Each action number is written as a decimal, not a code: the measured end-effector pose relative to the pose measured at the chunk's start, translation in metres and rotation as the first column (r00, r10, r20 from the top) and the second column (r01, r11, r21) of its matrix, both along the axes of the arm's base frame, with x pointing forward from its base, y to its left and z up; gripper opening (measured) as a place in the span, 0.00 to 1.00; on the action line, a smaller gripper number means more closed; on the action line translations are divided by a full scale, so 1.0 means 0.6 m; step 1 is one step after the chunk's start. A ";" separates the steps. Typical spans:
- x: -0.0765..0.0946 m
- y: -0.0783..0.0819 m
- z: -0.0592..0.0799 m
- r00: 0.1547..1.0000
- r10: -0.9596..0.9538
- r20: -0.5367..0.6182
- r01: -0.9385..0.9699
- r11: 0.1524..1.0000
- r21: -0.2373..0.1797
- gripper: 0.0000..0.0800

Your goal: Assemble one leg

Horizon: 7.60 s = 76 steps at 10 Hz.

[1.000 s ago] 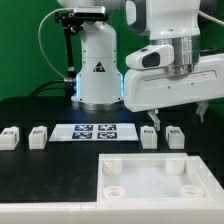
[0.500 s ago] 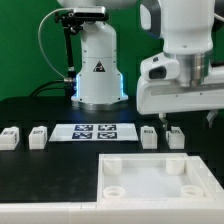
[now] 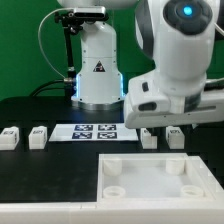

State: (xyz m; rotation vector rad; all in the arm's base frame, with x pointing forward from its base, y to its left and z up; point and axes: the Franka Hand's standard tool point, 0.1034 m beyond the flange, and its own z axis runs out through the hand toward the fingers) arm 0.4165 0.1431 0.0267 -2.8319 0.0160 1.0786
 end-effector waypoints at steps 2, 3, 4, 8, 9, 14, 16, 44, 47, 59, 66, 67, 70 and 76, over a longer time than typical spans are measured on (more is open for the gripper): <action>0.008 0.002 -0.006 0.999 0.003 -0.048 -0.002 1.000 0.005 0.81; 0.008 0.003 -0.003 0.999 0.002 -0.051 -0.002 1.000 0.002 0.81; 0.013 0.012 0.009 0.998 -0.002 -0.063 0.002 1.000 -0.007 0.81; 0.000 0.029 -0.003 0.996 -0.015 -0.084 0.013 1.000 -0.029 0.81; -0.010 0.038 -0.011 0.995 -0.024 -0.099 0.019 0.999 -0.046 0.81; -0.034 0.043 -0.032 0.992 -0.027 -0.125 0.020 0.998 -0.063 0.81; -0.033 0.042 -0.032 0.992 -0.027 -0.125 0.019 0.998 -0.063 0.77; 0.336 -0.031 0.202 0.200 -0.050 0.979 0.024 0.999 0.046 0.37; 0.333 -0.031 0.196 0.209 -0.033 0.977 0.011 0.999 0.032 0.37; 0.361 -0.055 0.133 0.235 0.035 0.971 -0.022 0.999 -0.030 0.37; 0.355 -0.043 0.109 0.240 0.035 0.970 -0.032 0.999 -0.028 0.37; 0.356 -0.043 0.109 0.232 0.035 0.972 -0.030 0.999 -0.028 0.37; 0.356 -0.044 0.104 0.215 0.035 0.976 -0.027 0.999 -0.030 0.37; 0.356 -0.045 0.104 0.215 0.035 0.976 -0.027 0.999 -0.030 0.81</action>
Offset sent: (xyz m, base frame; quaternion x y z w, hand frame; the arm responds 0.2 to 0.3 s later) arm 0.0165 0.0204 0.0266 -0.0151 -0.0333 0.0238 0.9990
